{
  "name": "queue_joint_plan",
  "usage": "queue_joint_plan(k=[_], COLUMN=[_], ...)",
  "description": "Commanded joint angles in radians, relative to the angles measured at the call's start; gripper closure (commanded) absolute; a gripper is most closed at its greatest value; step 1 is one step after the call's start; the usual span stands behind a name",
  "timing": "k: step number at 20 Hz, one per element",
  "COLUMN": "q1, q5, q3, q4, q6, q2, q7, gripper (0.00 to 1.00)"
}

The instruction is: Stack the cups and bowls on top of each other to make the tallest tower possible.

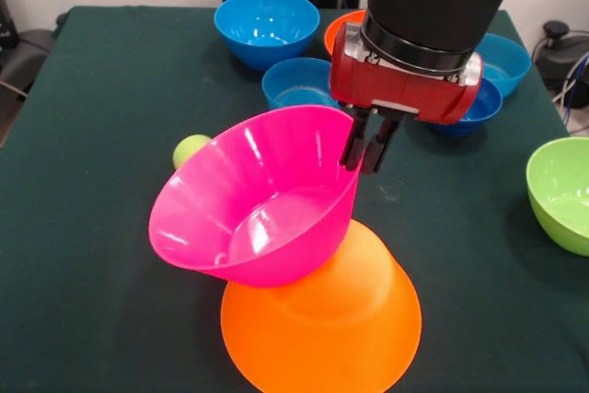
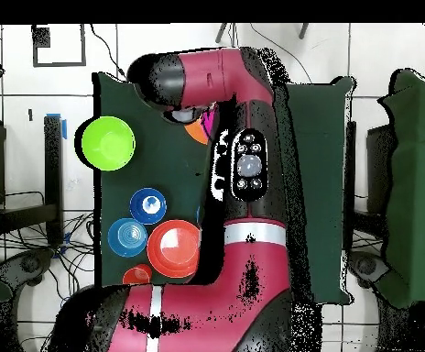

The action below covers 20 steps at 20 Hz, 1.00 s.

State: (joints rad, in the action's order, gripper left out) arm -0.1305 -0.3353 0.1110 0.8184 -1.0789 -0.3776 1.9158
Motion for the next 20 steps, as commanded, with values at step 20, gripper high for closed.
queue_joint_plan(k=[20], q1=[0.064], q5=[0.062], q3=[0.003], q4=[0.008], q6=[0.111], q2=[0.087], q7=[0.149], gripper=[1.0])
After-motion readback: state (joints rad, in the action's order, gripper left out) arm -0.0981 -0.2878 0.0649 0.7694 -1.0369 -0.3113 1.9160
